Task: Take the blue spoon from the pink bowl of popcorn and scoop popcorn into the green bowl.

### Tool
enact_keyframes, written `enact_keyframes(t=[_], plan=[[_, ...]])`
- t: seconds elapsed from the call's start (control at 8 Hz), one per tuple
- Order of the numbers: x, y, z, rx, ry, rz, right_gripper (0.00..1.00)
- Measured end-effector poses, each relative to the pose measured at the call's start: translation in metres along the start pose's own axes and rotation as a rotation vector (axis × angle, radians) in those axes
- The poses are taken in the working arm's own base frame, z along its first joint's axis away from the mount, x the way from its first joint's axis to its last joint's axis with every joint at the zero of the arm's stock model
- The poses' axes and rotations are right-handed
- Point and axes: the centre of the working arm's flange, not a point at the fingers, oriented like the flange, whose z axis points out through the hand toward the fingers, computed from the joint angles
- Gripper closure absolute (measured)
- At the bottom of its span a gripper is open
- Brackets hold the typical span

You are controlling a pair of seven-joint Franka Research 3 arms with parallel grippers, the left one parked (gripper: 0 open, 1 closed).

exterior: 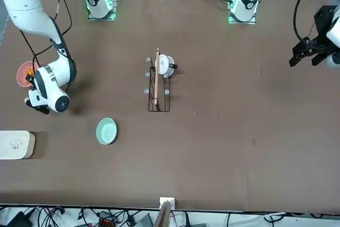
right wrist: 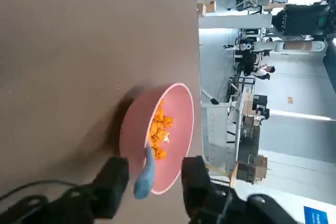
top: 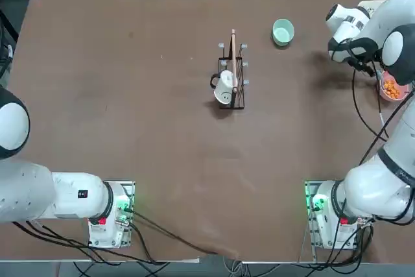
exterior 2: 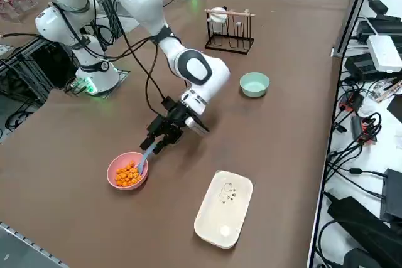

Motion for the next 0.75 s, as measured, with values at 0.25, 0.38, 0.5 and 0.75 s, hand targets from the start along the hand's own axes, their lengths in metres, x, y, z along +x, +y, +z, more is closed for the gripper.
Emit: enact_keyframes(t=[0.25, 0.38, 0.5, 0.75], plan=[[-0.0053, -0.0039, 0.0042, -0.009, -0.009, -0.004, 0.66], [-0.0072, -0.0054, 0.0049, -0.011, -0.01, 0.004, 0.7], [-0.0081, -0.0067, 0.0033, -0.011, -0.007, 0.008, 0.76], [-0.0092, -0.006, 0.0012, -0.028, -0.006, 0.012, 0.87]])
